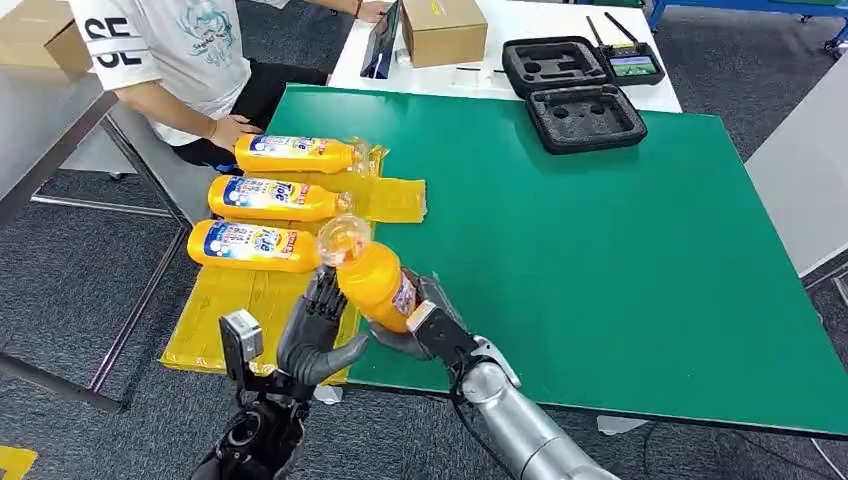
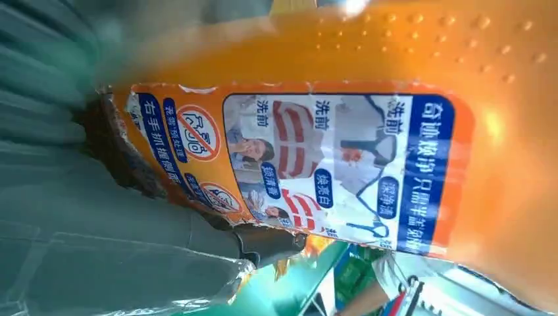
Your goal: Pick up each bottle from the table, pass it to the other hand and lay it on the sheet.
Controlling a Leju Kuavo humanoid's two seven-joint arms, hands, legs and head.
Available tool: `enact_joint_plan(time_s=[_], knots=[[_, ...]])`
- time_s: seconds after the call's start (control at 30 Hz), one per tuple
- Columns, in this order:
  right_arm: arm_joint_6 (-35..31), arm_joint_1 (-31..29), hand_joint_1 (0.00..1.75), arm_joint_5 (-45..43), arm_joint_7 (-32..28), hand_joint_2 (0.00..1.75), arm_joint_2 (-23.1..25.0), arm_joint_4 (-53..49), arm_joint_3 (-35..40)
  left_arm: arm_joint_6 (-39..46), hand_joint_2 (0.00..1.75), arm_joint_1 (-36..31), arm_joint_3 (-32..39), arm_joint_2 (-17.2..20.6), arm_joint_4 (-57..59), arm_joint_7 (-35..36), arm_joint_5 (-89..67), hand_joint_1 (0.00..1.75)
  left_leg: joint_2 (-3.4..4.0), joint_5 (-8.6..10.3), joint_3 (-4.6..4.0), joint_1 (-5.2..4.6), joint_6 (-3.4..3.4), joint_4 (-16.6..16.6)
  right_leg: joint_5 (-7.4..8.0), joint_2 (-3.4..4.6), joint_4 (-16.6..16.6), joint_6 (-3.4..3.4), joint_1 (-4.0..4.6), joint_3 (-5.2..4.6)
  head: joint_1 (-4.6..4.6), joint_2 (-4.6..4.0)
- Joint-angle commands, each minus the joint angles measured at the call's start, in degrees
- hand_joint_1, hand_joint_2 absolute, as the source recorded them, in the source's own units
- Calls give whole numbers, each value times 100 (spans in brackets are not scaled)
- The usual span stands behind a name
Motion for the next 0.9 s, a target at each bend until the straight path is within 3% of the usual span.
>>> enact_joint_plan(time_s=[0.03, 0.7, 0.73, 0.77, 0.8, 0.9], knots=[[195, -189, 175, 238, -11, 175, 233, 655, 263, -12, 175, -559, -297, 0, 863, 96, -54, 0, -4, -13, 38, -4, 8, -6, -15, -10, -5, -10, -1, 39, 0, 0], [526, -309, 175, 678, -11, 175, 502, 1433, 603, 38, 175, -832, -330, -43, 1222, -84, 336, 0, -7, -12, 27, -2, 6, -3, -15, -13, -1, -10, 1, 29, 2, 0], [516, -318, 175, 671, -11, 175, 496, 1440, 610, 81, 175, -842, -320, -33, 1213, -120, 347, 19, -7, -16, 37, -3, 9, -2, -20, -15, -1, -13, 1, 39, 2, 0], [523, -336, 175, 655, -11, 175, 493, 1454, 615, 123, 175, -857, -301, -34, 1215, -154, 358, 155, -5, -3, 9, -2, 4, -4, -7, -9, -2, -5, -1, 10, 0, 0], [476, -360, 175, 622, -11, 175, 492, 1451, 597, 161, 175, -869, -262, -51, 1205, -190, 423, 175, -7, -10, 25, -3, 7, -3, -14, -12, -1, -10, 0, 25, 2, 0], [448, -395, 175, 439, -11, 175, 450, 1320, 653, 420, 175, -866, -226, -34, 1114, -304, 397, 175, -10, -5, 13, -2, 5, -3, -11, -14, 0, -7, 1, 14, 0, 0]])
